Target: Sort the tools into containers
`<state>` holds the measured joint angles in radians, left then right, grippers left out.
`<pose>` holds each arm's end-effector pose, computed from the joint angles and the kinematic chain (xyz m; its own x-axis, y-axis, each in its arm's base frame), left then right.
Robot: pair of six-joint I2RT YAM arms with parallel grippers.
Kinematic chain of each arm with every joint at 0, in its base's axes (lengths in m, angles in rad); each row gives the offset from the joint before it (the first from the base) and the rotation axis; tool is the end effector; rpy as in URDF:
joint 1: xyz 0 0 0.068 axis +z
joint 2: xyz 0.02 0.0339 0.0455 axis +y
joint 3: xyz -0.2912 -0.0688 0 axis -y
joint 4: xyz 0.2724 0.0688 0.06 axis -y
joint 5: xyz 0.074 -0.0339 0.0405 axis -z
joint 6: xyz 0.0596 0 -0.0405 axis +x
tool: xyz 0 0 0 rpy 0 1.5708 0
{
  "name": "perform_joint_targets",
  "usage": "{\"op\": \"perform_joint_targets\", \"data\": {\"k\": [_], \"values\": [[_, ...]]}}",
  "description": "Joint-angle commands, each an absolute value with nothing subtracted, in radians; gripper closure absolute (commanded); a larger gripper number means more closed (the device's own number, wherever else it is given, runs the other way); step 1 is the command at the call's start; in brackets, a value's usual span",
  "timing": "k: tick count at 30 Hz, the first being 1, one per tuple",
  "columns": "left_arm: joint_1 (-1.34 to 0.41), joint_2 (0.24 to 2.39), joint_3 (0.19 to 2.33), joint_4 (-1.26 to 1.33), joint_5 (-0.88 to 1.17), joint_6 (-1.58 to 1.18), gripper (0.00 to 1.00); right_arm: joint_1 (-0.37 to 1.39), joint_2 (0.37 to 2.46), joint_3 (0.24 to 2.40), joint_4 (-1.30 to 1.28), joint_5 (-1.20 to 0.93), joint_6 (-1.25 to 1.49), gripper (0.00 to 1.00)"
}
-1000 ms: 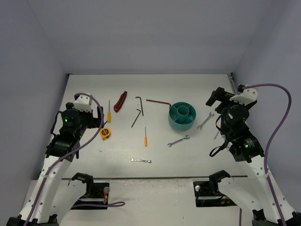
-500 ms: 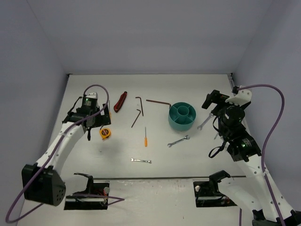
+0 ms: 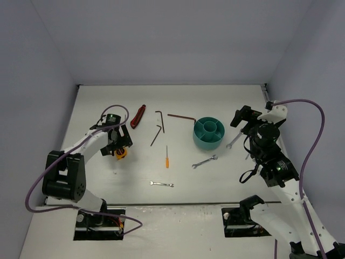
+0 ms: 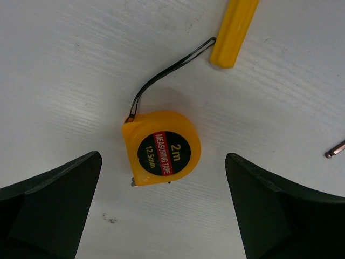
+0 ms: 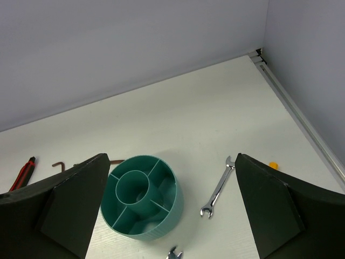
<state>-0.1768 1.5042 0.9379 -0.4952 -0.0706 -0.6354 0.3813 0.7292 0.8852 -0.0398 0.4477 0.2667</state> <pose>0.3234 -0.0535 0.1920 -0.7758 -0.4628 -0.4290 -0.3961 0.8863 -0.2398 0.1855 0.0466 0.4239 0.1206 0.3043 -0.9449 0.0330 0.9501 0.3102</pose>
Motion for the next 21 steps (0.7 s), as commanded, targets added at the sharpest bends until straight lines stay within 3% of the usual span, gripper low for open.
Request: {"op": "perform_joint_targets", "data": {"k": [1, 5, 12, 17, 21], "values": [[-0.173, 1.533, 0.969, -0.430, -0.080, -0.695, 0.03, 0.389, 0.727, 0.885, 0.022, 0.452, 0.283, 0.00], [-0.172, 1.562, 0.962, -0.424, -0.113, -0.707, 0.04, 0.390, 0.716, 0.874, 0.021, 0.453, 0.287, 0.00], [-0.175, 1.605, 0.957, -0.412, -0.118, -0.720, 0.17, 0.390, 0.718, 0.874, 0.020, 0.454, 0.286, 0.00], [-0.180, 1.606, 0.943, -0.416, -0.135, -0.720, 0.22, 0.390, 0.714, 0.873, 0.020, 0.456, 0.287, 0.00], [-0.183, 1.598, 0.936, -0.419, -0.133, -0.719, 0.32, 0.389, 0.720, 0.871, 0.019, 0.452, 0.289, 0.00]]}}
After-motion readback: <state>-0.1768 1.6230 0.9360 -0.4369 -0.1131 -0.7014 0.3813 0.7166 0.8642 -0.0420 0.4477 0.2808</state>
